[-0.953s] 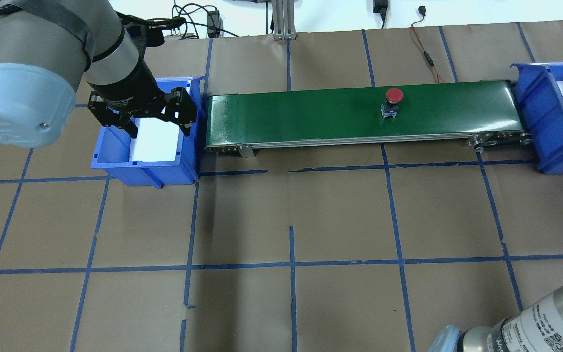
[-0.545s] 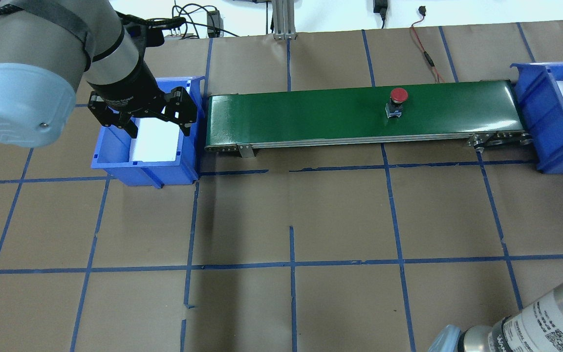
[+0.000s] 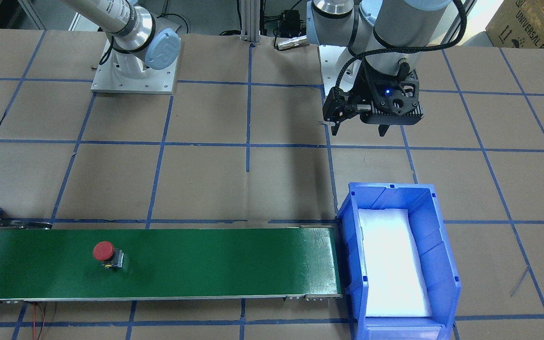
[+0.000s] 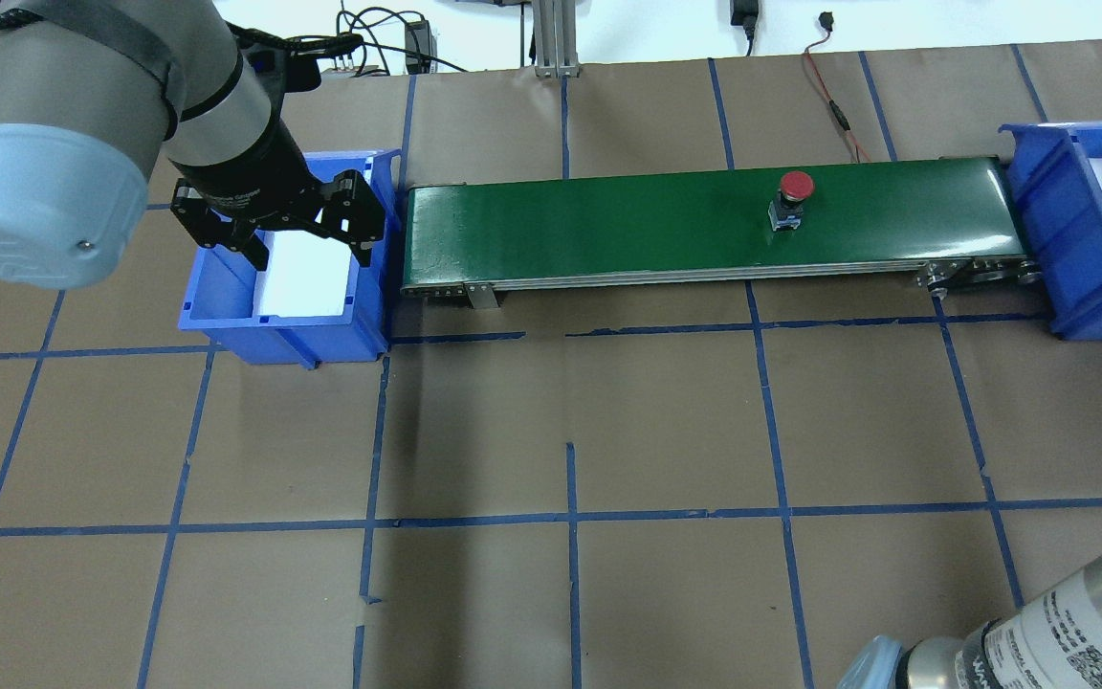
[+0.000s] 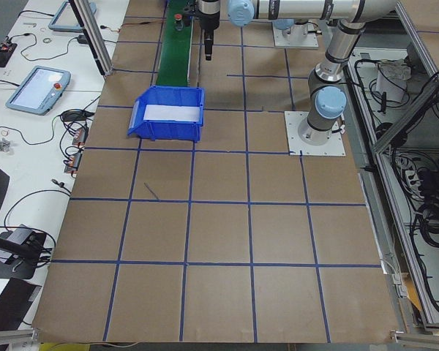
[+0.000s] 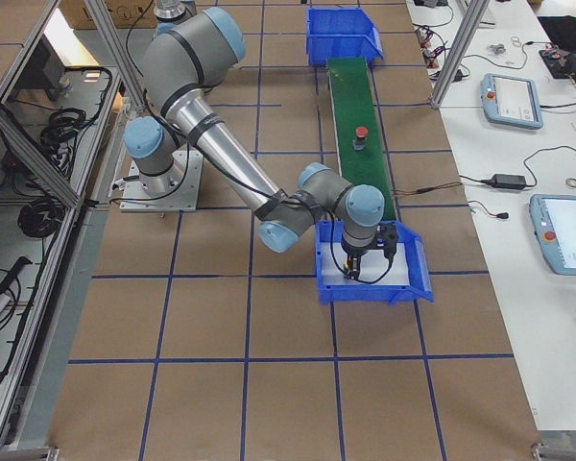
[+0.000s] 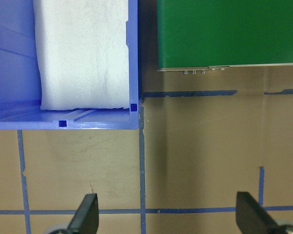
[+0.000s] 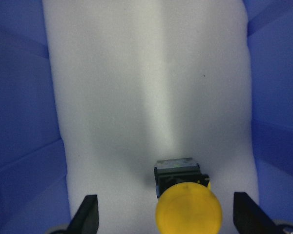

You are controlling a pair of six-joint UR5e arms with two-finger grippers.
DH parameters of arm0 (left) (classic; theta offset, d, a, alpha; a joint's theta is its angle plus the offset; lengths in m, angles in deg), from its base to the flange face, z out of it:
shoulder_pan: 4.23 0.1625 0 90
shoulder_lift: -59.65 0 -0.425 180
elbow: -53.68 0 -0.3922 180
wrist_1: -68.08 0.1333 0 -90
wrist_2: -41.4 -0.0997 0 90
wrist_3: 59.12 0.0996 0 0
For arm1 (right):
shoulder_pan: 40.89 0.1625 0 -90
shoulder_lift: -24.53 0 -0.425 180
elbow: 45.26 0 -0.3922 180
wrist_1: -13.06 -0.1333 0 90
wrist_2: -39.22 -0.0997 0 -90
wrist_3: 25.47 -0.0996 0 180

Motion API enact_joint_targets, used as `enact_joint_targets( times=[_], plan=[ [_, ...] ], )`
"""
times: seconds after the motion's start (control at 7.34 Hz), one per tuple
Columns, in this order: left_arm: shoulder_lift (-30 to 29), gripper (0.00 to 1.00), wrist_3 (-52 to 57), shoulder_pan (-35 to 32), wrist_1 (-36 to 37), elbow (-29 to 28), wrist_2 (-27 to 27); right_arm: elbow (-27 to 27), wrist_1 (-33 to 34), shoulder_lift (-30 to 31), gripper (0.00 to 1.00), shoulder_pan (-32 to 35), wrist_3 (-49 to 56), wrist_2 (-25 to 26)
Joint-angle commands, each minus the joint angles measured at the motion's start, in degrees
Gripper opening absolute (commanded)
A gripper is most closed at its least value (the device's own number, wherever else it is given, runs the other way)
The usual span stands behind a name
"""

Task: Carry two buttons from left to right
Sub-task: 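Lower the yellow button into the foam-lined bin and open the right gripper, then move the right gripper back over the belt toward the red button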

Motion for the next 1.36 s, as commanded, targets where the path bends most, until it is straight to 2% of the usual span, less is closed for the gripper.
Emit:
enact_joint_targets(
  times=[0.0, 0.14, 0.41, 0.68, 0.82, 0.95, 1.23],
  plan=[
    [0.0, 1.0, 0.0, 0.0, 0.0, 0.0, -0.1, -0.1, -0.3, 4.1, 1.0, 0.0, 0.0, 1.0],
    [0.0, 1.0, 0.0, 0.0, 0.0, 0.0, -0.1, 0.3, -3.2, 9.1, 1.0, 0.1, 0.1, 2.9],
    [0.0, 1.0, 0.0, 0.0, 0.1, 0.0, -0.2, 1.4, -9.3, 15.8, 1.0, 2.8, -0.8, 2.9],
    [0.0, 1.0, 0.1, 0.0, 0.0, 0.0, -0.2, 1.1, -9.2, 16.2, 1.0, 12.3, -3.9, 3.2],
    [0.0, 1.0, 0.1, 0.0, 0.1, 0.0, -0.3, 1.3, -9.3, 15.7, 1.0, 18.0, -9.6, 5.3],
    [0.0, 1.0, 0.1, 0.0, 0.1, 0.0, -0.3, 1.3, -9.4, 14.2, 1.0, 21.9, -16.4, 4.9],
    [0.0, 1.0, 0.1, 0.0, 0.1, 0.0, -0.2, 0.2, -7.7, 8.9, 1.0, 26.9, -23.4, 4.4]
  ],
)
